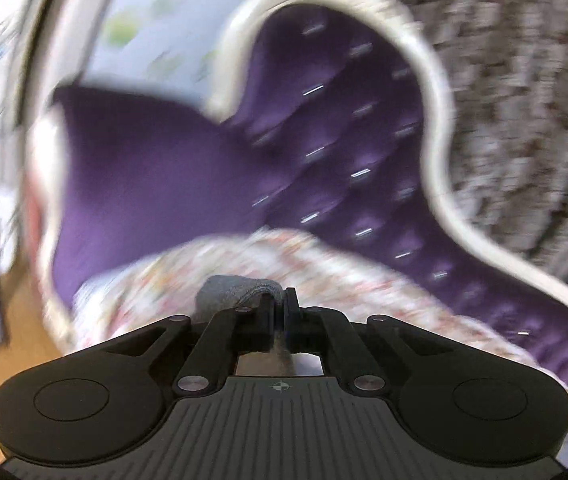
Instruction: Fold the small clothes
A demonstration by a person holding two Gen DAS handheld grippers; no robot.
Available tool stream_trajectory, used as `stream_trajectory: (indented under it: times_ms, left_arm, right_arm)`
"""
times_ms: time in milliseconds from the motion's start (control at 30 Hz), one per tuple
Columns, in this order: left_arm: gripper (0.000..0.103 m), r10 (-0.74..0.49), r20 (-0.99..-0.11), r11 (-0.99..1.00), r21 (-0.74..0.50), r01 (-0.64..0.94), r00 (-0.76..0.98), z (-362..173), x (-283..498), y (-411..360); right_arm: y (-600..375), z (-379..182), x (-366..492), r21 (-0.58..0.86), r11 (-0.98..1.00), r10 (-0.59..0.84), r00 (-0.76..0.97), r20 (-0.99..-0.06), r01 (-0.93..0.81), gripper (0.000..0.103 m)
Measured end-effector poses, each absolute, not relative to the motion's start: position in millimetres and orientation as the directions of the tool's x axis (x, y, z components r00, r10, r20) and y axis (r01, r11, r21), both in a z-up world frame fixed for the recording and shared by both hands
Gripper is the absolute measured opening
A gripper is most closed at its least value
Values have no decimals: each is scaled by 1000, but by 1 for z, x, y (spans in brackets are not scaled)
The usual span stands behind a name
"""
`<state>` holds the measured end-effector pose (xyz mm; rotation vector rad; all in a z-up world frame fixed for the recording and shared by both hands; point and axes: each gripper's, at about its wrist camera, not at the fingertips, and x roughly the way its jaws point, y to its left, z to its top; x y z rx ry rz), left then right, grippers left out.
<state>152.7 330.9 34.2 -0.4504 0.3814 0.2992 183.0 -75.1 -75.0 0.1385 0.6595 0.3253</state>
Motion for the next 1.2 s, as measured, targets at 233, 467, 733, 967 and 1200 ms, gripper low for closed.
stream_trajectory:
  times_ms: [233,467,733,967,1200]
  left_arm:
    - [3,13,-276,964,-253,-85,961,121,188,232]
    - [4,-213,-211,969,-169,179,954,145,226,109]
    - [5,-396,-368,918,-155,365,841,70,269,-30]
    - [40,-448,-485,892,-187,411,751,4,278,-79]
    - [66,-485,-397,873,-167,459,779,24,252,-56]
  right_arm:
    - [-98,-83,176,276,937,339,749,-570,-214,103]
    - [-127,-84,167,325,930,336,765,-549,-175,103]
    - [-156,-82,159,359,925,310,792,-526,-123,103]
    - [-174,-86,156,388,918,294,793,-533,-79,103]
    - [-181,-88,159,388,919,285,791,-542,-66,103]
